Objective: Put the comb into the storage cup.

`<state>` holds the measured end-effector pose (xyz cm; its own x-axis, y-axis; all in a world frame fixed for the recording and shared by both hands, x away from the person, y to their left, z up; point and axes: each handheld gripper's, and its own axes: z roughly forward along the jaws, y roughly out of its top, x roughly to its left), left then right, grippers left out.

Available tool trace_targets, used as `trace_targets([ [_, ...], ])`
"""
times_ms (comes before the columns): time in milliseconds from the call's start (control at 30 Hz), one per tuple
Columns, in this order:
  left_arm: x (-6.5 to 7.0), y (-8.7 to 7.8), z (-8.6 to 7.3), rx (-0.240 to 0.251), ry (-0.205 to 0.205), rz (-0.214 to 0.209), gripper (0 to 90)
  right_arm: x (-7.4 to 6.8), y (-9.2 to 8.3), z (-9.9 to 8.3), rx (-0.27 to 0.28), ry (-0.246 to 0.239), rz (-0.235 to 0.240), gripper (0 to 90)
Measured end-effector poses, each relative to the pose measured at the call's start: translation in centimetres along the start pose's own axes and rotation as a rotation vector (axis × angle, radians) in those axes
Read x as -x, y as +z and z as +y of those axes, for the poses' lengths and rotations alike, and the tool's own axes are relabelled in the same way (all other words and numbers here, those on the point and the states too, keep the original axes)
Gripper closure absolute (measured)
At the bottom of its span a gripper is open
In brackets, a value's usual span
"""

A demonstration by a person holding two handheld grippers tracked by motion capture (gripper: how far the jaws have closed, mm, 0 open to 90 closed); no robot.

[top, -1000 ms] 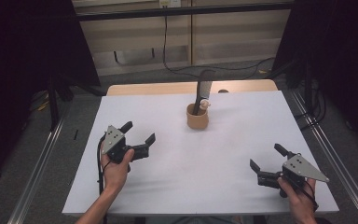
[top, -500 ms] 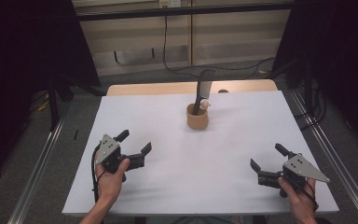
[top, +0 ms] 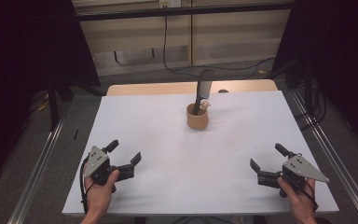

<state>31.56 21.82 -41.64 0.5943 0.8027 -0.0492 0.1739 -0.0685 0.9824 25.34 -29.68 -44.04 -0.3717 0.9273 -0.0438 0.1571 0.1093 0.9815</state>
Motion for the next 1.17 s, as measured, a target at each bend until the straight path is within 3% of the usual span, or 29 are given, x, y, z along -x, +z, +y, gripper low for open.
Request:
trace_targets([
  [100, 0.0, -0.4, -0.2, -0.002, -0.019, 0.008, 3.9, 0.0, 0.0, 0.0, -0.003, 0.0, -0.004, 0.0],
  [267, 0.3, -1.0, -0.9, -0.025, -0.008, 0.014, 4.0, 0.0, -0.1, 0.0, -0.003, 0.002, -0.006, 0.0],
  [433, 0.4, -1.6, -1.2, -0.017, -0.009, 0.041, 3.7, 0.0, -0.1, 0.0, -0.001, -0.002, -0.006, 0.0],
  [533, 0.1, -1.6, -1.6, -0.023, 0.032, 0.051, 3.7, 0.0, -0.1, 0.0, -0.001, -0.001, -0.005, 0.0],
  [567, -0.3, -1.4, -1.7, -0.027, 0.006, 0.026, 3.6, 0.0, -0.1, 0.0, 0.0, 0.0, -0.004, 0.0],
  [600, -0.4, -1.3, -1.7, -0.028, -0.012, 0.03, 3.8, 0.0, -0.1, 0.0, 0.0, -0.003, -0.001, 0.0],
  [667, -0.4, -1.4, -1.8, -0.034, -0.017, 0.052, 3.7, 0.0, -0.2, 0.0, -0.003, -0.003, -0.001, 0.0],
  [767, -0.4, -1.3, -2.0, -0.047, -0.04, 0.04, 3.1, 0.1, -0.1, -0.1, -0.002, 0.001, -0.004, 0.0],
  [1167, -0.6, -1.4, -1.7, -0.048, -0.036, 0.036, 2.4, 0.1, 0.0, -0.1, -0.003, 0.002, -0.01, 0.0],
])
